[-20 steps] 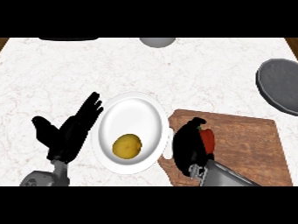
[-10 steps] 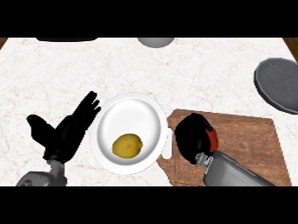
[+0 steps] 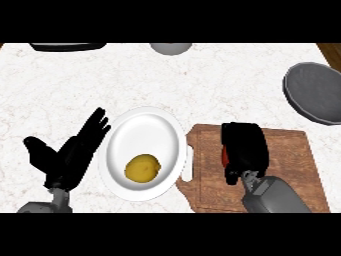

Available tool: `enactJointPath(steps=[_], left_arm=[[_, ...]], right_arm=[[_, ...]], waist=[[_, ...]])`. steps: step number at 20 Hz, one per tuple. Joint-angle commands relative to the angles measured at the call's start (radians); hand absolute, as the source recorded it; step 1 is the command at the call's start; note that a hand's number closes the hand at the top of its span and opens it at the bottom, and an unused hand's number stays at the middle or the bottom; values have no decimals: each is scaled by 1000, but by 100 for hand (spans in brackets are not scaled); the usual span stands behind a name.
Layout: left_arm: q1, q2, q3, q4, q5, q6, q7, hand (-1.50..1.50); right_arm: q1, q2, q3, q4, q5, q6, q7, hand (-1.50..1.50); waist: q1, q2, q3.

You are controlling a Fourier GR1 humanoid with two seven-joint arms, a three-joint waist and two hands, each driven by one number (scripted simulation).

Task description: Pick the bell pepper from the cutting board and place it in the pan

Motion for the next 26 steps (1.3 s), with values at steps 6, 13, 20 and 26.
enactJointPath(steps=[6, 13, 20, 26], left_arm=[[-7, -25, -21, 5, -20, 3, -8, 0], [-16, -17, -19, -17, -20, -22, 1, 0], [-47, -44, -17, 3, -36, -8, 40, 0], [-33, -41, 9, 7, -28, -41, 12, 0]], right_arm=[[106, 18, -112, -328, 49, -315, 66, 150], [128, 52, -325, -364, -165, -471, -44, 150], [134, -65, -566, -107, -392, -559, -342, 150], [10, -113, -626, 194, -301, -669, -459, 150]], waist=[[19, 1, -1], [43, 7, -1], [47, 9, -1], [54, 10, -2]])
